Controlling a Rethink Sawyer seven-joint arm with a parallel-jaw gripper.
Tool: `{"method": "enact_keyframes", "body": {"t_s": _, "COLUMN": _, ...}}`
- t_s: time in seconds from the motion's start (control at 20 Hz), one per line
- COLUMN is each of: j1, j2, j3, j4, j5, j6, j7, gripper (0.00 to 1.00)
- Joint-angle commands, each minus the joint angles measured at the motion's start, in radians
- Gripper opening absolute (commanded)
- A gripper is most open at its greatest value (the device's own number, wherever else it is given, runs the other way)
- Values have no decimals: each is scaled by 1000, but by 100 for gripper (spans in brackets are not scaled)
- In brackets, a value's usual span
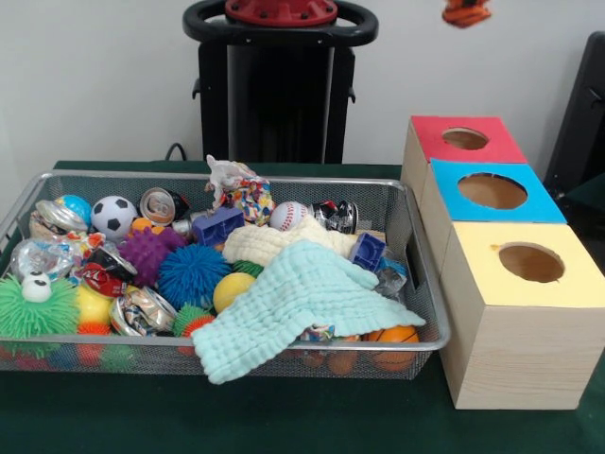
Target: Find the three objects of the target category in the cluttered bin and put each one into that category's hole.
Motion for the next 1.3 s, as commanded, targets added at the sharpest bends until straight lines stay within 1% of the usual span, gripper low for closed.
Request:
{"method": "enact_keyframes", "body": {"t_s": 0.05, "j1": -50, "j2": -40, "j3": 12, "j4": 26, "j5": -59, "j6": -84, "j7": 9, "gripper": 0}}
{"method": "enact_keyframes", "body": {"t_s": 0.1, "j1": -53, "j2": -39, "j3": 11, "j4": 51, "j5": -64, "j6": -156, "j7": -7, "gripper": 0}}
{"method": "enact_keyframes", "body": {"t_s": 0.15, "j1": -70, "j2": -31, "j3": 37, "j4": 90, "j5": -46, "j6": -229, "j7": -80, "gripper": 0}}
{"method": "enact_keyframes", "body": {"t_s": 0.2, "j1": -81, "j2": -24, "j3": 53, "j4": 98, "j5": -66, "j6": -272, "j7": -127, "gripper": 0}}
{"method": "enact_keyframes", "body": {"t_s": 0.25, "j1": -71, "j2": -10, "j3": 51, "j4": 112, "j5": -73, "j6": -324, "j7": -100, "gripper": 0}}
{"method": "enact_keyframes", "body": {"t_s": 0.3, "j1": -71, "j2": -4, "j3": 57, "j4": 130, "j5": -57, "j6": -345, "j7": -88, "gripper": 0}}
{"method": "enact_keyframes", "body": {"t_s": 0.35, "j1": -77, "j2": 13, "j3": 72, "j4": 151, "j5": -56, "j6": -420, "j7": -103, "gripper": 0}}
{"method": "enact_keyframes", "body": {"t_s": 0.4, "j1": -81, "j2": 22, "j3": 79, "j4": 163, "j5": -54, "j6": -457, "j7": -102, "gripper": 0}}
{"method": "enact_keyframes", "body": {"t_s": 0.45, "j1": -94, "j2": 41, "j3": 99, "j4": 190, "j5": -52, "j6": -545, "j7": -121, "gripper": 0}}
{"method": "enact_keyframes", "body": {"t_s": 0.5, "j1": -104, "j2": 55, "j3": 114, "j4": 197, "j5": -62, "j6": -595, "j7": -140, "gripper": 0}}
{"method": "enact_keyframes", "body": {"t_s": 0.55, "j1": -108, "j2": 79, "j3": 124, "j4": 207, "j5": -79, "j6": -668, "j7": -134, "gripper": 0}}
{"method": "enact_keyframes", "body": {"t_s": 0.6, "j1": -108, "j2": 94, "j3": 128, "j4": 205, "j5": -90, "j6": -697, "j7": -119, "gripper": 0}}
{"method": "enact_keyframes", "body": {"t_s": 0.65, "j1": -95, "j2": 110, "j3": 126, "j4": 210, "j5": -111, "j6": -748, "j7": -87, "gripper": 0}}
{"method": "enact_keyframes", "body": {"t_s": 0.85, "j1": -58, "j2": 183, "j3": 99, "j4": 178, "j5": -165, "j6": -831, "j7": -12, "gripper": 0}}
{"method": "enact_keyframes", "body": {"t_s": 1.05, "j1": -43, "j2": 229, "j3": 91, "j4": 168, "j5": -188, "j6": -880, "j7": 8, "gripper": 0}}
{"method": "enact_keyframes", "body": {"t_s": 1.2, "j1": -31, "j2": 230, "j3": 85, "j4": 164, "j5": -184, "j6": -876, "j7": 32, "gripper": 0}}
{"method": "enact_keyframes", "body": {"t_s": 1.3, "j1": -9, "j2": 211, "j3": 73, "j4": 145, "j5": -173, "j6": -814, "j7": 59, "gripper": 0}}
